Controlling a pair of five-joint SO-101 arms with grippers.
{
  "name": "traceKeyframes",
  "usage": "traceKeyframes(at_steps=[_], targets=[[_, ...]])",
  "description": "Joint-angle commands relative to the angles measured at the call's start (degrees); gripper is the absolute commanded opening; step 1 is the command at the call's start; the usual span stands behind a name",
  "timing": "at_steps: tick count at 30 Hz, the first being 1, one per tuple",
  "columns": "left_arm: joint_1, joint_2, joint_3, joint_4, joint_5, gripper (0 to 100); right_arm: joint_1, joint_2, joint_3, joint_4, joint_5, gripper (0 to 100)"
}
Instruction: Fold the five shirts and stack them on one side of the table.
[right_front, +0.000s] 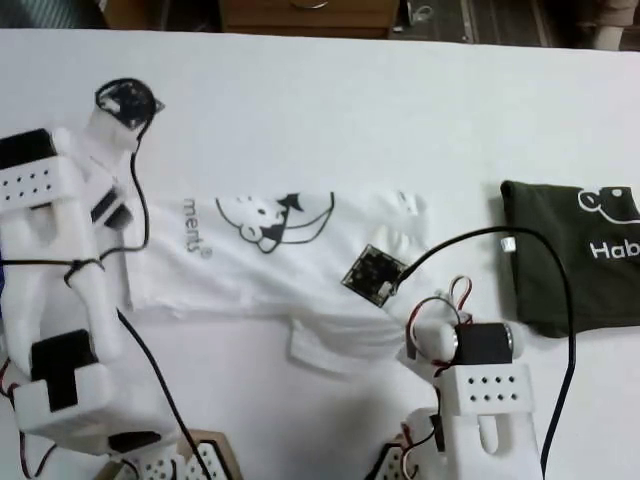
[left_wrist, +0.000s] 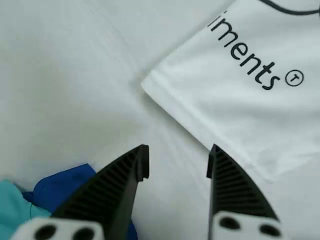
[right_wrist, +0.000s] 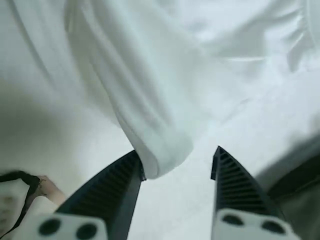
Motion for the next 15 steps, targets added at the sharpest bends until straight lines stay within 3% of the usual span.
traceKeyframes(at_steps=[1, 6, 15], targets=[[1.7, 6.7, -3.0, -1.8, 3.3, 21, -0.1, -1.3, -5.4, 0.0, -0.2, 19.7], [3.3, 22.3, -8.7, -7.9, 8.7, 21, 0.0, -1.3, -9.5, -0.6, -0.3, 19.7], [6.0, 42.9, -32.4, -3.7, 11.7, 21, 0.3, -1.3, -9.9, 0.6, 0.2, 19.7]])
